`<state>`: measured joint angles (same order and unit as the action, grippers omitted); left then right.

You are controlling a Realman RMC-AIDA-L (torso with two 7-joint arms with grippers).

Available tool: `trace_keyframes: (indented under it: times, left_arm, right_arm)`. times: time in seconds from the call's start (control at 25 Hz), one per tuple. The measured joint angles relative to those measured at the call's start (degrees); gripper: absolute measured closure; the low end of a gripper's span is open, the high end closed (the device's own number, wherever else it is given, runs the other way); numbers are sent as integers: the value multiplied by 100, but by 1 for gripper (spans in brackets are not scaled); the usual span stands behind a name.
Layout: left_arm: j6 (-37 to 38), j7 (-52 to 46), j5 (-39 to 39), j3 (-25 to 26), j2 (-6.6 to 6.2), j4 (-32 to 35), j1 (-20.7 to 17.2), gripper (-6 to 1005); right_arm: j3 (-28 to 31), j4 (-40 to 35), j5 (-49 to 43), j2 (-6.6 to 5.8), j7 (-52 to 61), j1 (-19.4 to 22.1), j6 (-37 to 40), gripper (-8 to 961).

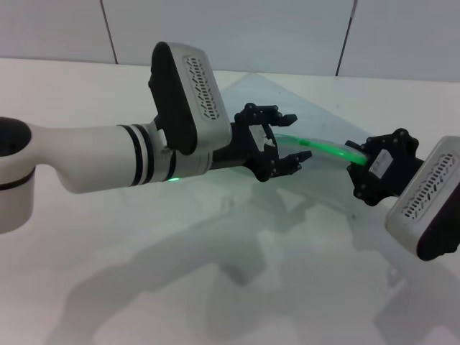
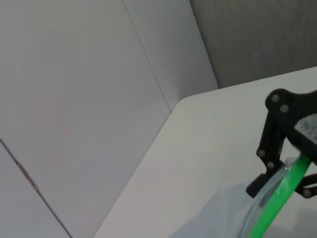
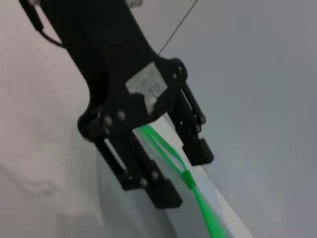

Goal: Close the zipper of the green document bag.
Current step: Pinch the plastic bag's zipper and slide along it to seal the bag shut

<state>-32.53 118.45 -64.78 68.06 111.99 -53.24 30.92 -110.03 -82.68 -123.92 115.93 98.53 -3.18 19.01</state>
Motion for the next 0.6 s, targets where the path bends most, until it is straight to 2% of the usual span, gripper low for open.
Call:
trace_keyframes:
  times: [0.16, 0.44, 0.6]
  left_arm:
    - [5, 16, -68, -4, 37, 78, 67, 367]
    - [26, 70, -403, 55, 203, 96, 110, 417]
    - [28, 70, -438, 95, 250, 96, 152, 510]
  right_arm:
    - [0, -20, 0, 0, 0, 3, 9, 896]
    - [0, -74, 0, 0, 0, 5, 16, 892]
    - [0, -74, 0, 0, 0, -1, 16, 891]
